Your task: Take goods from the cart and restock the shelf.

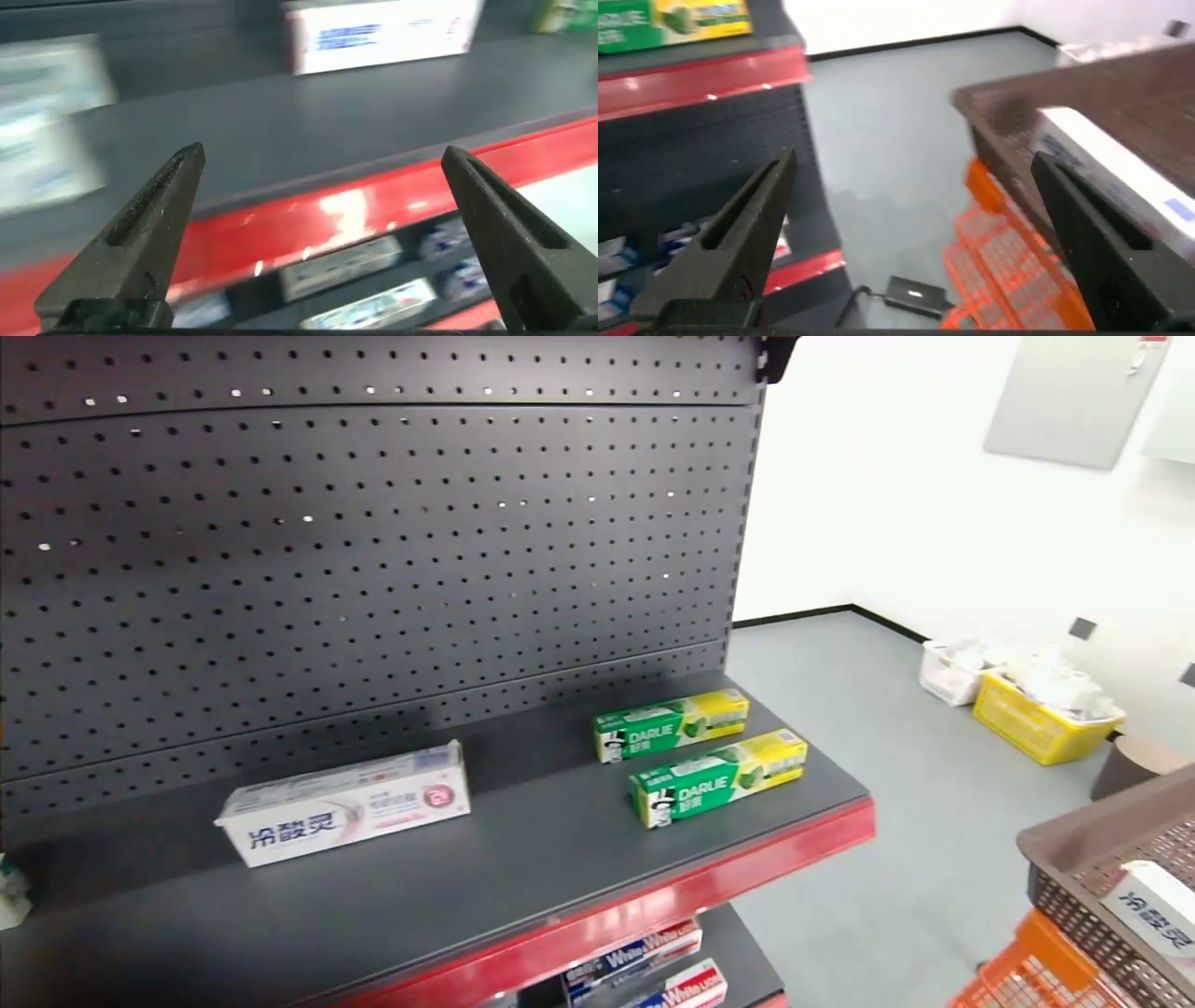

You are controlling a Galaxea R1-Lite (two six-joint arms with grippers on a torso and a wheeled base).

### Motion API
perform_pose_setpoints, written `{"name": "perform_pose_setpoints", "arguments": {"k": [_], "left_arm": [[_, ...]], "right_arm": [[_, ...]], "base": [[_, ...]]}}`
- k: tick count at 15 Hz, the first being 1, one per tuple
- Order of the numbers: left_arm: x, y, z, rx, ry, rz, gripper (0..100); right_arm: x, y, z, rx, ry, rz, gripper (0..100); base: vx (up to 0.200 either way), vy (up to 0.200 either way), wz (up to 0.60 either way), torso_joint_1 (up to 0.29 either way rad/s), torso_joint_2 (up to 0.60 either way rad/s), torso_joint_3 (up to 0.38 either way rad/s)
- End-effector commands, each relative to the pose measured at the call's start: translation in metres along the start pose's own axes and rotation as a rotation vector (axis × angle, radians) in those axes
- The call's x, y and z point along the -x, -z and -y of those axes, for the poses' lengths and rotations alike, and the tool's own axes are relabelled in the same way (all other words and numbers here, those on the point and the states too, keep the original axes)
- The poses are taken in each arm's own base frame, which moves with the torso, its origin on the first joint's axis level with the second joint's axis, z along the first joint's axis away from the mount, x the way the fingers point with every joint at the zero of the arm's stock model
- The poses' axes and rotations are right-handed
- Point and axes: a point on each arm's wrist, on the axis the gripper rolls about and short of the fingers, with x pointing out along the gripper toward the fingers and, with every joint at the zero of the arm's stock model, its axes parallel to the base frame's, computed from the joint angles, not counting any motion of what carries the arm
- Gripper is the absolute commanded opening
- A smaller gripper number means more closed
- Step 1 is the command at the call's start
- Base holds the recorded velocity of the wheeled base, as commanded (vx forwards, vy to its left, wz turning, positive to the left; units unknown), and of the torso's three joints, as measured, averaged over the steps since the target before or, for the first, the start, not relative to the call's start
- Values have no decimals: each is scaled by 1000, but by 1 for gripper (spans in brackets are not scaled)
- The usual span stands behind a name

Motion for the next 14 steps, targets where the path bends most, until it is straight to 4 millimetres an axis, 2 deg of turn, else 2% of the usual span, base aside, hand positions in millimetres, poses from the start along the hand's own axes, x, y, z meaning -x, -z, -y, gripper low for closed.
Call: {"name": "perform_pose_setpoints", "arguments": {"k": [1,7,14], "left_arm": [[0,0,0,0,-1,1,100],[0,0,0,0,-2,1,100],[0,0,0,2,1,1,100]], "right_arm": [[0,0,0,0,1,1,100],[0,0,0,0,-1,1,100],[0,0,0,1,-16,1,100]], "base": [[0,0,-600,7,12,7],[0,0,-600,5,2,3],[0,0,0,0,0,0]]}}
